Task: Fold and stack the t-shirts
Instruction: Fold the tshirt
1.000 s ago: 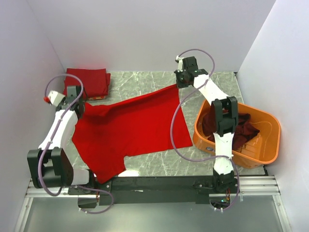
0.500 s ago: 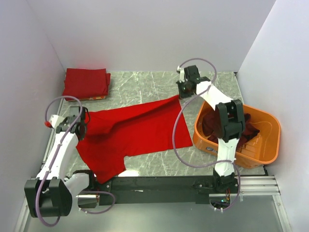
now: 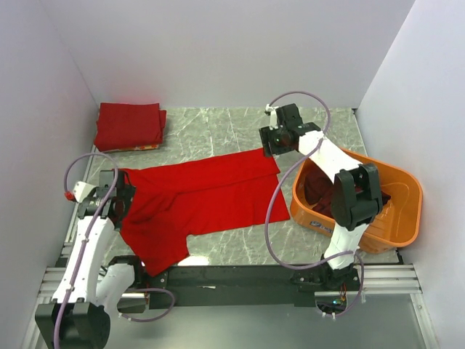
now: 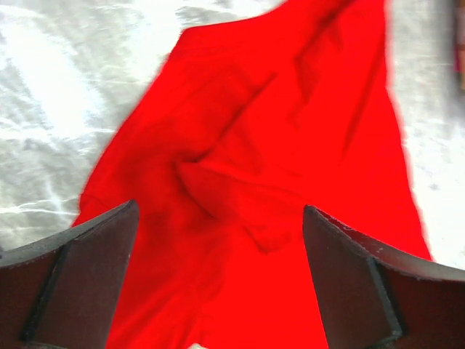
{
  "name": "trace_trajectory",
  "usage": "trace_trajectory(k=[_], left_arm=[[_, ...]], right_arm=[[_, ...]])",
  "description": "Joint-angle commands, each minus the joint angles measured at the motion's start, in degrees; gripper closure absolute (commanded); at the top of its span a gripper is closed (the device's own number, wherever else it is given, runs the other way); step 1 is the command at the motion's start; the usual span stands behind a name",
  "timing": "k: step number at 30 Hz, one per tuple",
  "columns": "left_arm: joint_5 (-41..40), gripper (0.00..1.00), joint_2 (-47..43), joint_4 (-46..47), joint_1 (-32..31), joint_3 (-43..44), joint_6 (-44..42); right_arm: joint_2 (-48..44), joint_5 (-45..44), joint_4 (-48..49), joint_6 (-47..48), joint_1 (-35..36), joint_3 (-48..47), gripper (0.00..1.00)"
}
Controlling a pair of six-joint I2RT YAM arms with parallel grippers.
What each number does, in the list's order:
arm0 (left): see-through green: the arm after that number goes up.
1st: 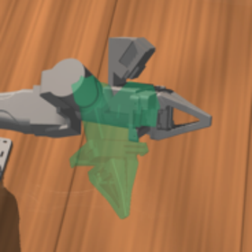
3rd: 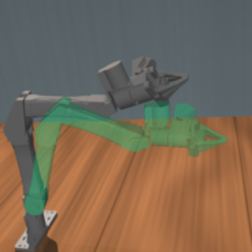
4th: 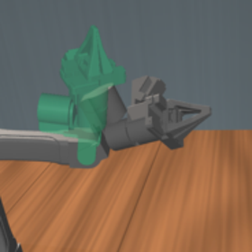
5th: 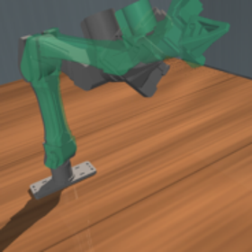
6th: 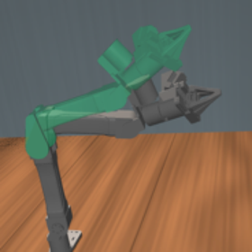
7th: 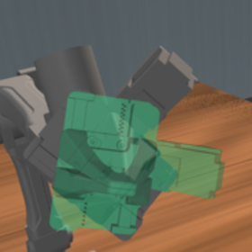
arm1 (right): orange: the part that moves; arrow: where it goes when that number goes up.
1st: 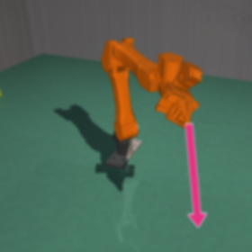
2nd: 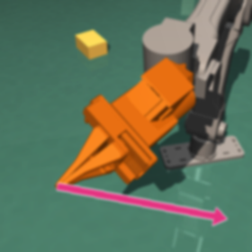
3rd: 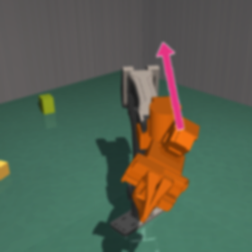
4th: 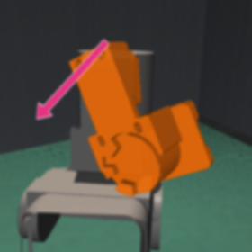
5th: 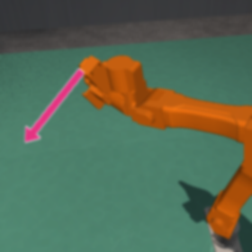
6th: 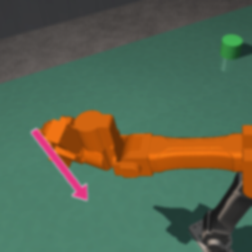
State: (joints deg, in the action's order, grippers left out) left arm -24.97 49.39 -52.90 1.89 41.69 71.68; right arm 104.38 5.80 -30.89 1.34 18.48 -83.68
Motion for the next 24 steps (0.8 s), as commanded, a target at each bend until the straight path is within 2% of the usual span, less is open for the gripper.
trace_trajectory(k=[1, 6, 13, 19, 24], left_arm=[[2.47, 0.0, -0.96, 3.41, -0.22, 3.57, -3.12], [7.82, 0.01, 5.79, 15.27, -0.22, 3.31, -9.43], [7.22, 0.0, 24.23, 26.78, -0.13, 7.52, -13.32], [7.21, 0.01, 37.33, 31.28, 0.04, 11.21, -15.42], [7.39, 0.01, 46.66, 31.02, 0.22, 15.96, -16.57]], right_arm=[[-1.46, 1.75, 1.27, -0.72, 1.38, -3.33, 0.34], [4.85, 5.09, 1.54, -5.55, 2.52, -7.63, 0.26], [14.62, 6.59, 0.66, -11.44, 2.61, -14.75, 0.17], [23.14, 3.78, -4.17, -14.0, 2.09, -21.43, 0.16], [28.68, 1.32, -8.04, -16.9, 0.86, -26.44, 0.16]])
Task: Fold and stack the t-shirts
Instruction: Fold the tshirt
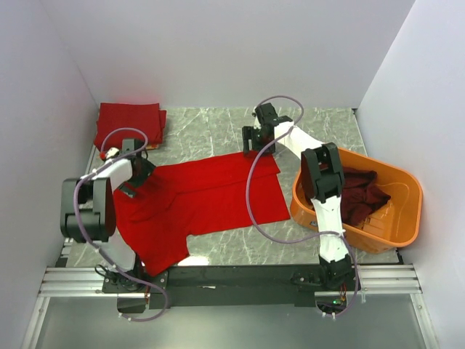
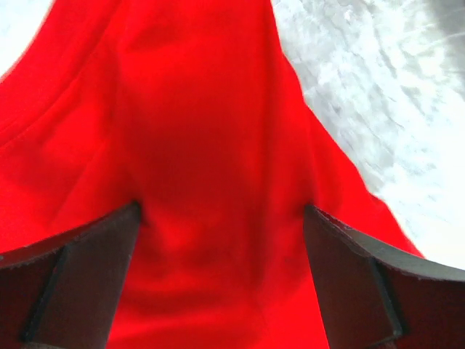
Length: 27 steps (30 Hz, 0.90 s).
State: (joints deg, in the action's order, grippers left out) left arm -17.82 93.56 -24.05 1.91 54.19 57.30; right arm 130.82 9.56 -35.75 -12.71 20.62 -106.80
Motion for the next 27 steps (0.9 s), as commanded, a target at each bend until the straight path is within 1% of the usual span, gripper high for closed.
trace_trajectory(k=[1, 5, 11, 15, 17, 20, 23, 25, 26, 27], left_arm=[[0.51, 0.01, 5.03, 2.08, 0.28, 4.94, -2.36], [0.77, 0.0, 9.97, 1.55, 0.37, 8.29, -2.28], [1.04, 0.01, 14.72, 2.26, 0.37, 13.65, -3.24], [-0.28, 0.01, 18.23, -0.46, 0.29, 19.79, -3.86], [-1.07, 0.01, 18.24, -1.78, 0.37, 20.77, -3.33], [-1.77, 0.01, 15.96, -3.88, 0.29, 21.65, -3.86], [-2.74, 0.01, 10.96, -5.82, -0.24, 21.48, -3.77], [-2.92, 0.01, 6.39, -8.28, -0.94, 21.13, -3.51], [-2.92, 0.01, 4.63, -8.9, -1.21, 20.78, -3.33], [-2.83, 0.01, 0.87, -10.38, -1.56, 19.65, -2.99]], right_arm=[[2.94, -2.97, -3.62, -3.54, -1.55, -4.19, 0.16], [6.97, -3.32, -7.22, -4.69, -3.3, -10.07, 0.16], [12.07, -2.18, -8.98, -5.75, -5.59, -17.45, 0.16], [13.4, -1.22, -8.73, -5.92, -6.73, -21.07, 0.16], [12.18, 0.01, -7.33, -4.7, -6.56, -20.99, 0.16], [9.9, 1.16, -7.84, -1.63, -6.56, -21.69, 0.16], [5.33, 1.34, -7.76, 1.36, -6.12, -20.29, 0.16], [2.43, 0.55, -7.32, 2.77, -5.59, -18.45, 0.16], [-0.63, 0.02, -6.97, 2.95, -4.81, -17.66, 0.15], [-2.31, -0.42, -6.79, 3.39, -4.45, -16.78, 0.15]])
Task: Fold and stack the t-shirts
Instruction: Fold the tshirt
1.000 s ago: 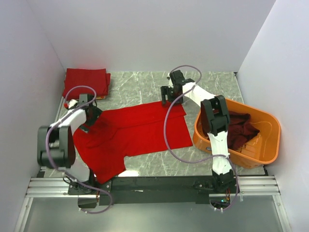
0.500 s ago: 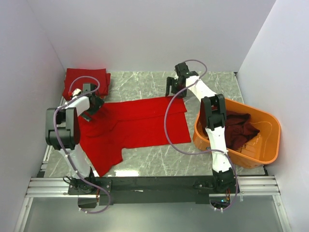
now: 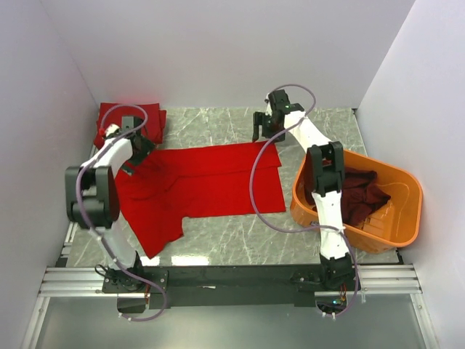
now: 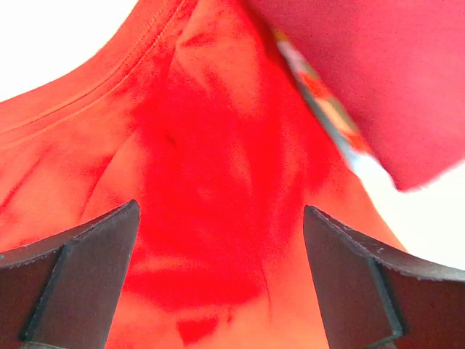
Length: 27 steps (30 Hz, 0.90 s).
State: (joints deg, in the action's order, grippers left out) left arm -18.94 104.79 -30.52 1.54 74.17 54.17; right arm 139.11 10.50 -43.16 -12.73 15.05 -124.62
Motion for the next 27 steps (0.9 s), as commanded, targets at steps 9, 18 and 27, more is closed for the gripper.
trace_trajectory(k=[9, 18, 27], left_arm=[[-2.6, 0.01, -38.15, -19.64, -12.69, -20.27, 14.98], [10.5, 0.01, -59.34, -25.38, -33.85, -44.89, 35.11], [4.63, 0.03, -52.25, -30.2, -41.36, -43.77, 47.42]], right_arm=[[-36.61, -9.27, 13.44, -1.58, 8.5, 31.68, 0.14], [-50.42, -12.7, 18.11, -5.81, 12.64, 51.83, 0.14], [-51.57, -13.84, 17.84, -5.73, 13.25, 55.44, 0.14]])
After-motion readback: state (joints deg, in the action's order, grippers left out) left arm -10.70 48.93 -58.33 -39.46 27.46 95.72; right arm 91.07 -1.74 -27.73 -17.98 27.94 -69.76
